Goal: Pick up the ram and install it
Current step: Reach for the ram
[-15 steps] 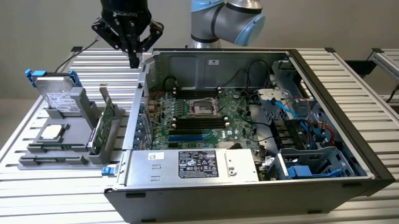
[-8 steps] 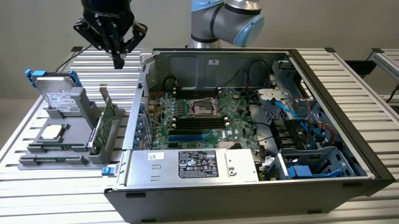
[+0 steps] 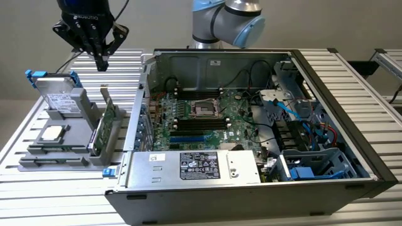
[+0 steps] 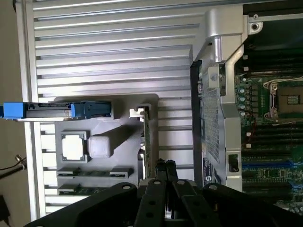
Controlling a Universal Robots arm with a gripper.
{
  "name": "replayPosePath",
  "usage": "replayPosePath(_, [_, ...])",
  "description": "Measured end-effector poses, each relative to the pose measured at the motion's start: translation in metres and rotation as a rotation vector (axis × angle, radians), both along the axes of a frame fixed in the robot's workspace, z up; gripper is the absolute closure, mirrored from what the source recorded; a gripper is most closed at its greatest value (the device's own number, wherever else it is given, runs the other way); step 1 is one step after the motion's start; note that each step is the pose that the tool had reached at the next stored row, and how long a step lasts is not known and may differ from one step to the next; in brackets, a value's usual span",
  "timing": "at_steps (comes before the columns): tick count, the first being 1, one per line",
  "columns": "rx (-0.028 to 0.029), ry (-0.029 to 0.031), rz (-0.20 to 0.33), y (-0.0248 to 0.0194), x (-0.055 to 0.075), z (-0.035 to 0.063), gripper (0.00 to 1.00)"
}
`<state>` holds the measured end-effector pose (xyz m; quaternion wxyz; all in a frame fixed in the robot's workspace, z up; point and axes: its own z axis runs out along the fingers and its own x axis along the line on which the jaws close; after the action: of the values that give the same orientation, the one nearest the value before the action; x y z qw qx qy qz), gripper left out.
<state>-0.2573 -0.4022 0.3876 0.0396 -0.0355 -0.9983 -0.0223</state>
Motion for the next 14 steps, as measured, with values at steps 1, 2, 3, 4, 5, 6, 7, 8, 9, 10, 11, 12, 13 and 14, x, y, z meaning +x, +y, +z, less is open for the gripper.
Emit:
replayPosePath(1, [0.0000, 0.0000, 0.000, -0.0002, -0.005, -0.0003, 0.90])
replayPosePath(2, [0.0000, 0.0001, 0.000, -0.0004, -0.009, -0.0006, 0.90])
replayPosePath(3, [-0.0001, 0.0001, 0.000, -0.0005, -0.014, -0.0009, 0.90])
replayPosePath(4, [0.0000, 0.0000, 0.000, -0.0007, -0.018, -0.0013, 0.90])
replayPosePath(5, [0.0000, 0.0000, 0.000, -0.0009, -0.023, -0.0017, 0.90])
replayPosePath(6, [0.0000, 0.0000, 0.000, -0.0011, -0.028, -0.0021, 0.90])
replayPosePath(7, [0.0000, 0.0000, 0.000, -0.0013, -0.032, -0.0024, 0.90])
replayPosePath(8, [0.0000, 0.0000, 0.000, -0.0015, -0.036, -0.0028, 0.90])
replayPosePath(9, [0.0000, 0.0000, 0.000, -0.0016, -0.041, -0.0031, 0.90])
replayPosePath(10, [0.0000, 0.0000, 0.000, -0.0018, -0.046, -0.0035, 0.90])
replayPosePath(11, [0.0000, 0.0000, 0.000, -0.0020, -0.050, -0.0038, 0.90])
replayPosePath(12, [0.0000, 0.0000, 0.000, -0.0023, -0.055, -0.0042, 0.90])
replayPosePath(13, [0.0000, 0.0000, 0.000, -0.0026, -0.059, -0.0046, 0.90])
replayPosePath(14, [0.0000, 0.0000, 0.000, -0.0029, -0.064, -0.0051, 0.90])
